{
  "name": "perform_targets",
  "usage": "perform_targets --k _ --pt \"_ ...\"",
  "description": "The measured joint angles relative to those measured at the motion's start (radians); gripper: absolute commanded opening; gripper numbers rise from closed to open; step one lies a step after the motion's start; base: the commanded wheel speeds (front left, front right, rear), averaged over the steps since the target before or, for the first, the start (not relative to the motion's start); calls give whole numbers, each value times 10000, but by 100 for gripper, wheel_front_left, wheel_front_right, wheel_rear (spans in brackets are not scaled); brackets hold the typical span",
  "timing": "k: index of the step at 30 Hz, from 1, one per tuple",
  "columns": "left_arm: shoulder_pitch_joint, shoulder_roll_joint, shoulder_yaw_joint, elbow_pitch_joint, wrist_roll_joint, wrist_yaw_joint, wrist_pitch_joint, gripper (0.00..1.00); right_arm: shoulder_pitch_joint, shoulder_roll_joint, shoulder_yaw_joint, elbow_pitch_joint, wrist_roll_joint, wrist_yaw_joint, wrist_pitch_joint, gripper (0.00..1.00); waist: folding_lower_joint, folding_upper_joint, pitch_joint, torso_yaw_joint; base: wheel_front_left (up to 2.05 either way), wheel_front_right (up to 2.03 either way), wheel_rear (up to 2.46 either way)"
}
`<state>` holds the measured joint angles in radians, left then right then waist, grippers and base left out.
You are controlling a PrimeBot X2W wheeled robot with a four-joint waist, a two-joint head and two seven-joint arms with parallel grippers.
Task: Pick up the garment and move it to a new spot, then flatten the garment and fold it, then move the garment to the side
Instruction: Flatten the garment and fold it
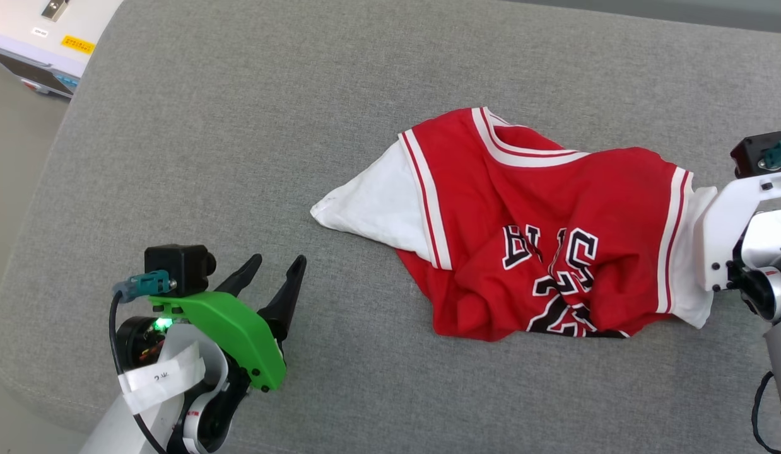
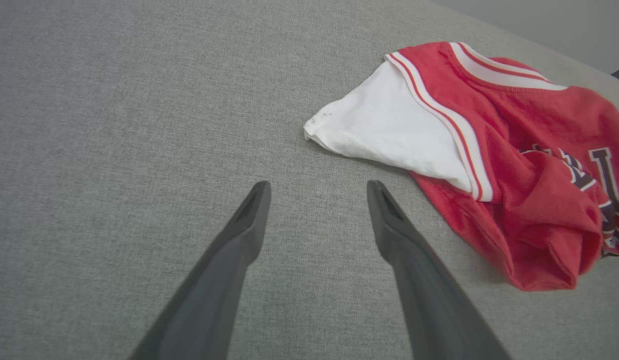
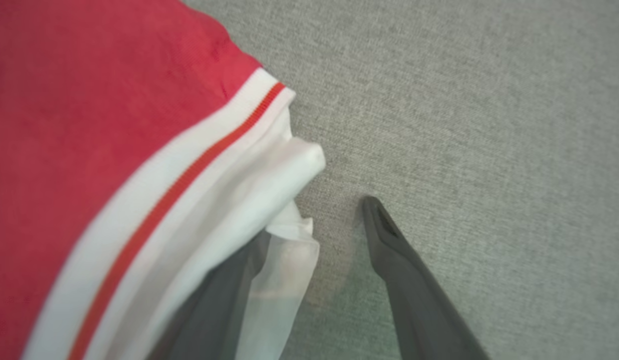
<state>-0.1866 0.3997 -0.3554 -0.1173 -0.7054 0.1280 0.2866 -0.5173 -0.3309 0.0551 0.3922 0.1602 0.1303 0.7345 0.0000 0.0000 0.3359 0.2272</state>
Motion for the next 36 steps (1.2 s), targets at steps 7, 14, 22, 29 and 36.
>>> perform_targets --k 7,14,22,29,36 --pt "-21 12 21 144 -40 -2 -58 100 -12 -75 426 180 109 13 -374 0 0 0 -142 -161 0 0 0" --pt "-11 71 36 236 -77 -4 -61 100 87 -523 334 293 107 13 -619 0 0 0 -509 -451 0 0 0" --pt "8 134 69 222 -102 8 -59 100 554 -1340 -297 290 73 12 -631 0 0 0 -795 -897 0 0 0" --pt "6 182 81 301 -142 8 -48 100 645 -1296 -895 391 -46 12 -1269 100 0 0 -669 -1098 0 0 0" --pt "11 245 560 621 -153 -90 -1087 100 729 -251 -1741 -215 -153 12 -4266 100 0 0 -1165 -1421 0 0 0"
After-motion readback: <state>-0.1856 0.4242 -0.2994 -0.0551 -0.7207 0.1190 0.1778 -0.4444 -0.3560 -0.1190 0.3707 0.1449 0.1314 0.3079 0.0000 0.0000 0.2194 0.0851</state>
